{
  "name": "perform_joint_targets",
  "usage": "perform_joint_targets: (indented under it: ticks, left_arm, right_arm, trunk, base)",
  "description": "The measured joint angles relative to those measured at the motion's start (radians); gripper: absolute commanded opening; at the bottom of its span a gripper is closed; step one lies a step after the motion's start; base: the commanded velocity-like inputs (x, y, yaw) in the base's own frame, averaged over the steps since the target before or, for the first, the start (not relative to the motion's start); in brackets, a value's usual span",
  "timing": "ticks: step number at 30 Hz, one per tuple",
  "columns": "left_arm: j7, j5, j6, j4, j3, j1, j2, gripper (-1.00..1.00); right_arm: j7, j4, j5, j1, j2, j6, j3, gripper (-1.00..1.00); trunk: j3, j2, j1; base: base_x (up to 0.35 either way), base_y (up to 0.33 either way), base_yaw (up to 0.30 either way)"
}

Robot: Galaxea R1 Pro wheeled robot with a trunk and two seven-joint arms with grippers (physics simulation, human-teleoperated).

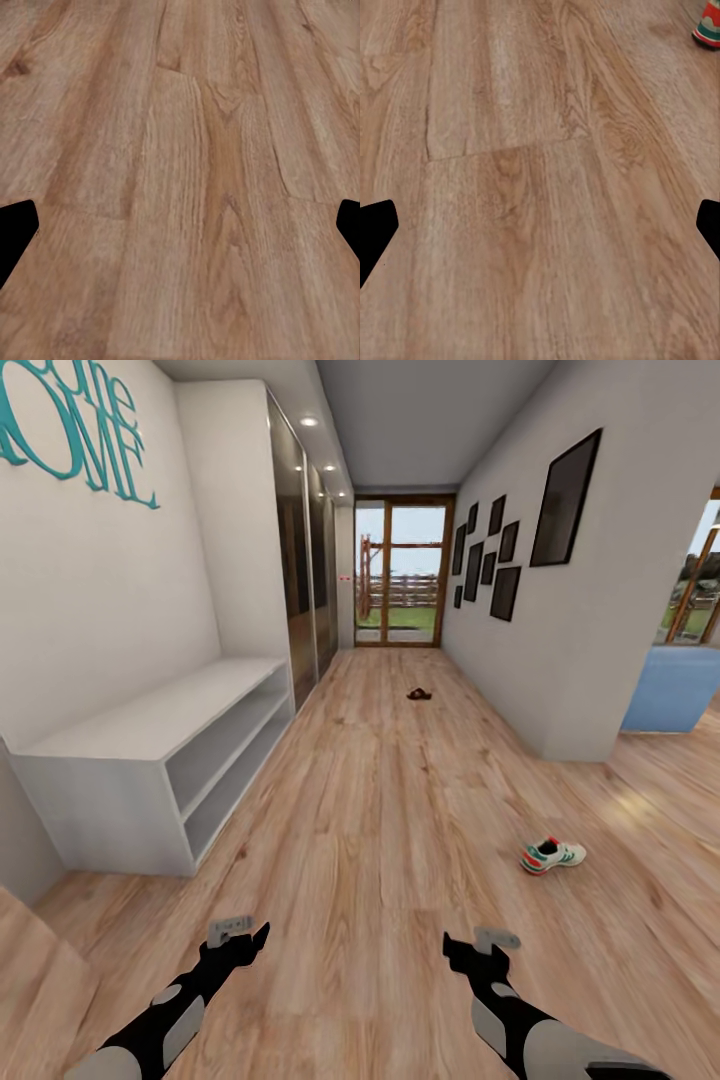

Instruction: Pick up the two gym shoes and the two sandals from the corridor floor and place them onto the hallstand (shoe rack) in the corridor, making sure they are on the rack and not on the floor. Arrange them so the two gym shoes are next to each other and the two sandals are next to each other.

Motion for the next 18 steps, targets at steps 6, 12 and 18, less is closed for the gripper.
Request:
perform_joint_targets:
  ticks: [6,12,18]
  left_arm:
    - [0.000,0.000,0.000,0.000,0.000,0.000,0.000,1.00]
    - [0.000,0.000,0.000,0.000,0.000,0.000,0.000,1.00]
    - [0.000,0.000,0.000,0.000,0.000,0.000,0.000,1.00]
  right_arm:
    - [0.000,0.000,0.000,0.000,0.000,0.000,0.000,1.00]
    - [0.001,0.000,0.000,0.000,0.000,0.000,0.000,1.00]
    - [0.001,0.000,0.000,0.000,0.000,0.000,-0.001,1.00]
  trunk:
    - [0.000,0.000,0.000]
    - [0.000,0.000,0.000]
    - [0.000,0.000,0.000]
  base:
    - [0.339,0.093,0.000]
    - [0.339,0.091,0.000]
    - [0.339,0.086,0.000]
